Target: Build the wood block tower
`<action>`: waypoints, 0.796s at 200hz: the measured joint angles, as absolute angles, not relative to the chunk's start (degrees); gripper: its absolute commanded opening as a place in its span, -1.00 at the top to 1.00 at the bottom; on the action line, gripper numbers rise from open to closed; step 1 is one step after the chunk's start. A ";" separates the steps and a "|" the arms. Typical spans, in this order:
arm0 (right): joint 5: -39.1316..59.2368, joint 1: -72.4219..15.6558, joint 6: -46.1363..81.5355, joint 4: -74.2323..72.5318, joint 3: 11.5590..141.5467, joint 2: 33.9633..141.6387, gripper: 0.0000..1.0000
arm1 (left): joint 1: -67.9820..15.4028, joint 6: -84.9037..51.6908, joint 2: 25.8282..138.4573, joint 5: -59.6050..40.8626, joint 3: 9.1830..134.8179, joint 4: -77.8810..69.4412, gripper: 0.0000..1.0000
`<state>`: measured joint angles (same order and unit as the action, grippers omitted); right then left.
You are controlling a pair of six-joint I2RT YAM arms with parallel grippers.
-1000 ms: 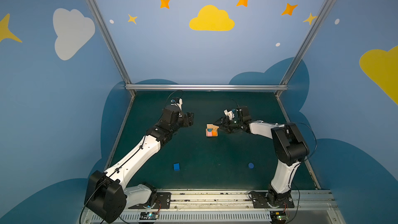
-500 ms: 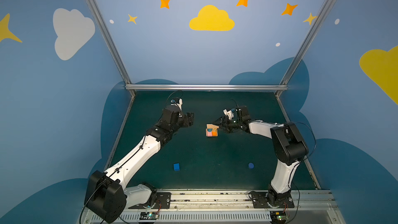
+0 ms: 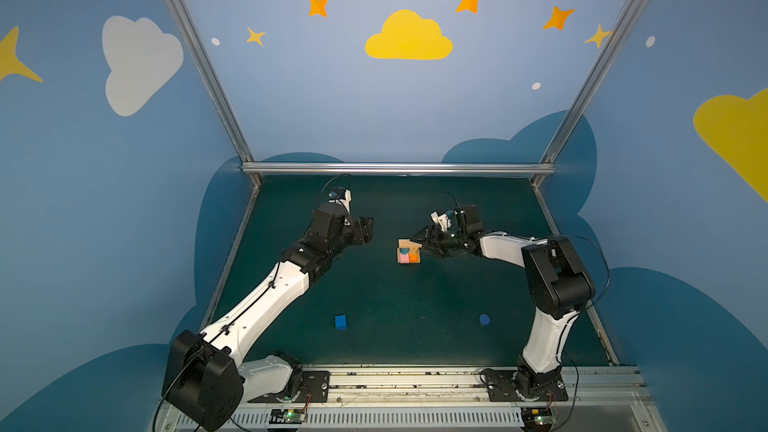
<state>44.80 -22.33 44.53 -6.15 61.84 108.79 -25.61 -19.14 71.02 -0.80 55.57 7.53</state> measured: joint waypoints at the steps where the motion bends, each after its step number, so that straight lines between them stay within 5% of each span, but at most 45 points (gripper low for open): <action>1: 44.80 -22.33 44.53 -6.11 61.84 108.79 -0.42 | -25.61 -19.14 71.05 -0.78 55.57 7.53 -0.51; 159: 41.71 -16.88 39.86 1.30 56.86 95.68 -0.53 | -25.56 -19.14 69.49 -0.78 53.93 7.49 -0.51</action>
<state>41.71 -16.88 39.86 1.30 56.86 95.68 -25.56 -19.14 69.49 -0.78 53.93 7.49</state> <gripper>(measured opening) 0.766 0.755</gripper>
